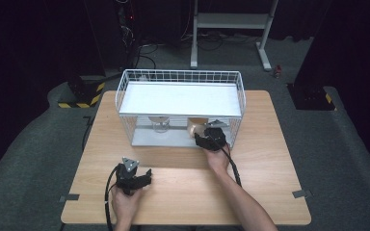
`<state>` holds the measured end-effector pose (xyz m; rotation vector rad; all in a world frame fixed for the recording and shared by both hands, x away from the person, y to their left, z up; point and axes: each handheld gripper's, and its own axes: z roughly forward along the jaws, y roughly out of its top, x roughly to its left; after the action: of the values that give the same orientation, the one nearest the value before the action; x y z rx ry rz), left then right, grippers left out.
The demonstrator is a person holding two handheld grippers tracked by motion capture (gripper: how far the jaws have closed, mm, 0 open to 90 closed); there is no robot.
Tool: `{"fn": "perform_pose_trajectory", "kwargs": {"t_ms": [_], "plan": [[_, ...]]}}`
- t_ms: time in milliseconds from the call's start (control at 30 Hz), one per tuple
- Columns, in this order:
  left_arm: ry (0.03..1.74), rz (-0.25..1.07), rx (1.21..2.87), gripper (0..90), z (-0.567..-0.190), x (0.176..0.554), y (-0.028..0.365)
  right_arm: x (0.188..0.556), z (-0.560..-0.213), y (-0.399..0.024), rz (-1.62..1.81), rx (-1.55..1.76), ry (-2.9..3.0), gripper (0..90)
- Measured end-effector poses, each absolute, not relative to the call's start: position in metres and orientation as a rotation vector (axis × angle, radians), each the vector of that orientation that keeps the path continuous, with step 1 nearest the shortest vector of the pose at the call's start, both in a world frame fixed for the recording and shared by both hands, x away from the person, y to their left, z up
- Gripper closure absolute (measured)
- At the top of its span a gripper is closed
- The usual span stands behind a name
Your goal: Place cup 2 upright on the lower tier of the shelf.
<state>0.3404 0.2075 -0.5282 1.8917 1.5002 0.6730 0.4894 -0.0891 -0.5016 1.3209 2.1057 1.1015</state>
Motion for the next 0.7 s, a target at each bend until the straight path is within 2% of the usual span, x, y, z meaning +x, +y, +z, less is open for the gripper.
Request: {"fn": "perform_pose_trajectory", "kwargs": {"t_ms": [700], "plan": [[1.500, 0.674, 1.892, 20.7, -0.528, 0.340, 0.208, 0.499, -0.497, -0.092, 1.116, 1.374, 2.091, 38.8]]}}
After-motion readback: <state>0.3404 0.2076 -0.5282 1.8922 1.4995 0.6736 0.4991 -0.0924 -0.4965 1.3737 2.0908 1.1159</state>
